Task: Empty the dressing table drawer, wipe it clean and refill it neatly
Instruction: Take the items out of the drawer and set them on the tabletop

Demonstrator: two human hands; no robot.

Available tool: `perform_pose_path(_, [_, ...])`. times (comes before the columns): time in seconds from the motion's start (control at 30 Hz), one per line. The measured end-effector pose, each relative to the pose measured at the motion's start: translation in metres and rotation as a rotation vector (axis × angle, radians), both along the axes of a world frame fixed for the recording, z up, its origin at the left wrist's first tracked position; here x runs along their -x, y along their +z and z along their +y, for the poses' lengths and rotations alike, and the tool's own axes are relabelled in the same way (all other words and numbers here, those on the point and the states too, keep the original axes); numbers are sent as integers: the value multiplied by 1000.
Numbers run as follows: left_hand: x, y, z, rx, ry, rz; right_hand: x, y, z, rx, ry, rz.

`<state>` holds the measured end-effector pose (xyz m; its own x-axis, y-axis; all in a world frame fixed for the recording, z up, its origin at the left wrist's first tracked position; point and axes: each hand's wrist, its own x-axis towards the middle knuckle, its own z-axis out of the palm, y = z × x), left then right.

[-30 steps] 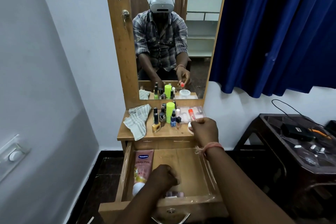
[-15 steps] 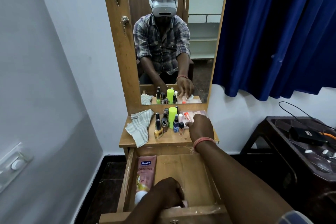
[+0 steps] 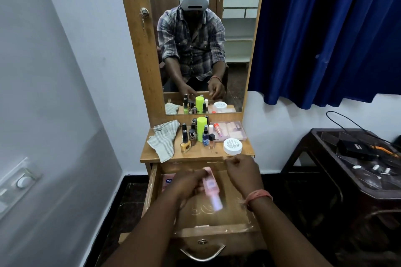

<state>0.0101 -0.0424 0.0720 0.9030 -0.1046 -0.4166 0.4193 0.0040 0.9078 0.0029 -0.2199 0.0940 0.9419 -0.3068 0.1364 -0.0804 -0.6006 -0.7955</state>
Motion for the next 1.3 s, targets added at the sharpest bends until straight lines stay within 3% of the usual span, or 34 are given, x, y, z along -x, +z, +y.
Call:
perform_pose_path(0.1, [0,8,-3,485,276,263,10,13,13,-185,352,205])
perform_pose_path(0.17, [2,9,-3,695,353,364,14,20,19,-356,465,230])
perform_pose_path(0.27, [5,8,-2,824,382,391,11,27,25,-215,456,111])
perform_pose_path(0.4, [5,5,2,804,352,381,-2,33,36,-170,325,-18])
perform_pose_path(0.47, [0,-7,12,591,383,299,-13,44,42,-116,249,-93])
perform_pose_path(0.6, [0,-39,36,-113,489,2,-45,63,58,63,238,-96])
perform_pose_path(0.67, [11,-35,36,-282,498,-115,-57,63,66,196,243,-50])
perform_pose_path(0.8, [19,-27,32,-749,294,-230,-70,66,80,356,224,-39])
perform_pose_path(0.93, [21,-32,29,-958,38,-109,-74,67,88,428,250,-68])
perform_pose_path(1.17, [34,-37,32,-1133,-34,-101,-71,64,83,405,217,-72])
perform_pose_path(1.3, [29,-28,32,-997,-24,-54,-68,56,78,364,203,-134])
